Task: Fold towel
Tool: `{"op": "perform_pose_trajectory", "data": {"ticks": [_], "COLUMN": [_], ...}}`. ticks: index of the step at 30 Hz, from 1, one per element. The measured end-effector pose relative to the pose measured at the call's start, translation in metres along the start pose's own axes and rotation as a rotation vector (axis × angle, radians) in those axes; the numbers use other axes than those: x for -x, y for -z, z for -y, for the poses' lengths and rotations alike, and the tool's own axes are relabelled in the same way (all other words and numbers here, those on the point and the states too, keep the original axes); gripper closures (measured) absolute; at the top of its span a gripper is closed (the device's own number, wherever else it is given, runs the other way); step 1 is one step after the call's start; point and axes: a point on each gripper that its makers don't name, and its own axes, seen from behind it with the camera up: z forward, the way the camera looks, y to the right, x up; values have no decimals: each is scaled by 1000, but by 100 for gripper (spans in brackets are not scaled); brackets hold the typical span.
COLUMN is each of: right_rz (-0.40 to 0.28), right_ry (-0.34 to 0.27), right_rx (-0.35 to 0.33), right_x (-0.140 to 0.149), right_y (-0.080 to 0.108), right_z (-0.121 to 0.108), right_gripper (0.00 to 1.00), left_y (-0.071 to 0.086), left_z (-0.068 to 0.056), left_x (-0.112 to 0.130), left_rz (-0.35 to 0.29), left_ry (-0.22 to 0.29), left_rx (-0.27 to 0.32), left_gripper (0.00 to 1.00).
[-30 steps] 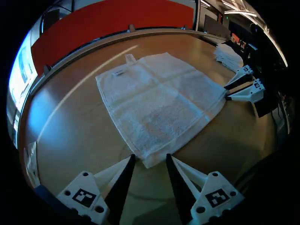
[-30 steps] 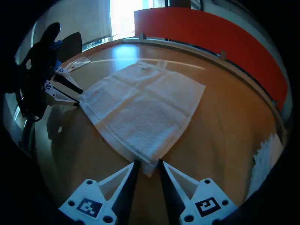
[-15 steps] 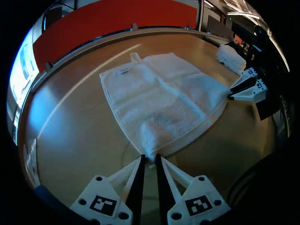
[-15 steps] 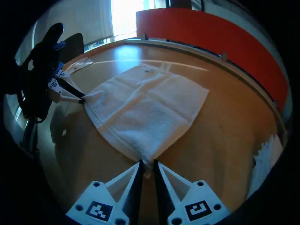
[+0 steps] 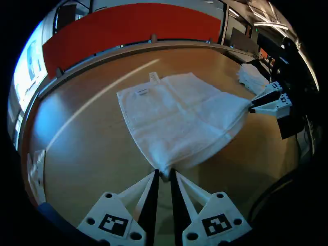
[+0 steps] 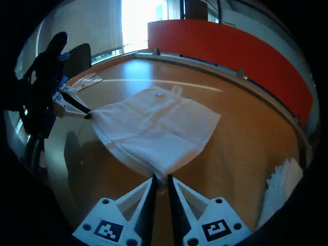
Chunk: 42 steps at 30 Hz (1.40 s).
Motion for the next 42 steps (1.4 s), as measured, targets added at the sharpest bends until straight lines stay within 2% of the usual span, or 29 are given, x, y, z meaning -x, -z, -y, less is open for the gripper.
{"op": "perform_pose_trajectory", "data": {"ticks": [9,21,27,42], "right_rz": [-53,-98,-105,-101], "right_ry": [9,9,-6,10], "right_rx": [7,10,12,7], "right_x": [-33,-62,-67,-73], "right_y": [28,60,71,87], "right_z": [3,10,11,15], "right_gripper": [81,81,81,81], "left_y": [33,66,78,102], "left_z": [-1,-5,-9,-16], "left_x": [-20,-39,-45,-50], "left_rz": [-32,-58,-67,-78], "left_ry": [5,35,41,45], "left_rx": [-15,-15,-6,12], "left_gripper": [81,81,81,81]}}
